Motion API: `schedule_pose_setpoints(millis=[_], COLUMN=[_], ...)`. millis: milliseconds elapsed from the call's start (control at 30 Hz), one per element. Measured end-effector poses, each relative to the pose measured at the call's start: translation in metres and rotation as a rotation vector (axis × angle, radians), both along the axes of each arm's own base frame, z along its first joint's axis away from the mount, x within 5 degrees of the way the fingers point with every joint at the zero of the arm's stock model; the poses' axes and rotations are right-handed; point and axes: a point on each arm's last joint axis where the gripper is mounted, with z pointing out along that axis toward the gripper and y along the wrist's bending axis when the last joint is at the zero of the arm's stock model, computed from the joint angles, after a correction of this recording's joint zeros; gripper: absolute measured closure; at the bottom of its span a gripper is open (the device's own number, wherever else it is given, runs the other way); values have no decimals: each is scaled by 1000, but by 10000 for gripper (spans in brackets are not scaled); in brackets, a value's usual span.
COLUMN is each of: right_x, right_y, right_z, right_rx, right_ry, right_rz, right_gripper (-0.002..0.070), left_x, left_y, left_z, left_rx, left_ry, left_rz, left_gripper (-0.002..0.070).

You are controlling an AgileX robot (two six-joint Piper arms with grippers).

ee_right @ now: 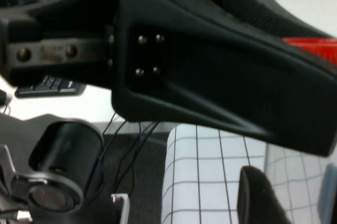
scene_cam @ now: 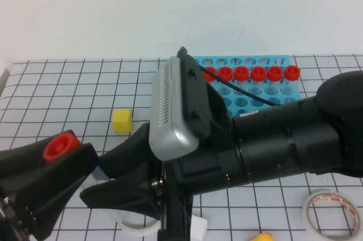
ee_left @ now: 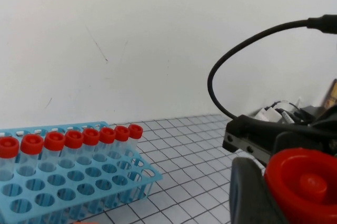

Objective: Place the test tubes

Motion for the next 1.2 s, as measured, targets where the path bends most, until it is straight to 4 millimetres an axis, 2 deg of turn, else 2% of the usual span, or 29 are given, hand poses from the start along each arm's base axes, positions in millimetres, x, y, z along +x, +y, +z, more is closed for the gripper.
schedule_pose_setpoints(millis=[67,167,233,333,433,500,567,667,767,800,900,1067,1200], right_x=[0,-1,-1,-1,-1,-1,-3,-6,-10,-12,-18,-33,-57], right_y=[0,-2,-3,-7,-13,-18,-26,-41,-57,-63,-81,-119,-154], right_z=[-2,-6,-10,-16,-21,-26,-30,-37,-41,-40,-31,-20,-20], right_rx=[-17,-70,-117,-194,-294,-376,-475,-666,-834,-879,-957,-991,-949], right_ry=[6,-8,-18,-25,-52,-61,-56,-7,50,53,34,-45,-83], right_rz=[2,17,22,14,7,7,12,-7,-35,-43,-93,-255,-363], right_gripper=[407,267,197,162,157,182,239,390,575,610,654,669,672], left_x=[0,0,1,1,1,1,2,6,17,22,40,80,116], left_y=[0,0,1,3,5,6,7,7,6,5,4,0,-3], left_z=[0,1,4,12,22,28,34,42,52,56,65,79,84], left_rx=[23,83,121,162,201,226,240,254,271,275,286,290,277], left_ry=[-21,-80,-125,-186,-253,-295,-320,-340,-350,-348,-338,-296,-243], left_rz=[-4,13,32,67,101,122,139,148,152,151,150,143,129], left_gripper=[419,419,419,419,419,419,419,419,419,419,420,420,420])
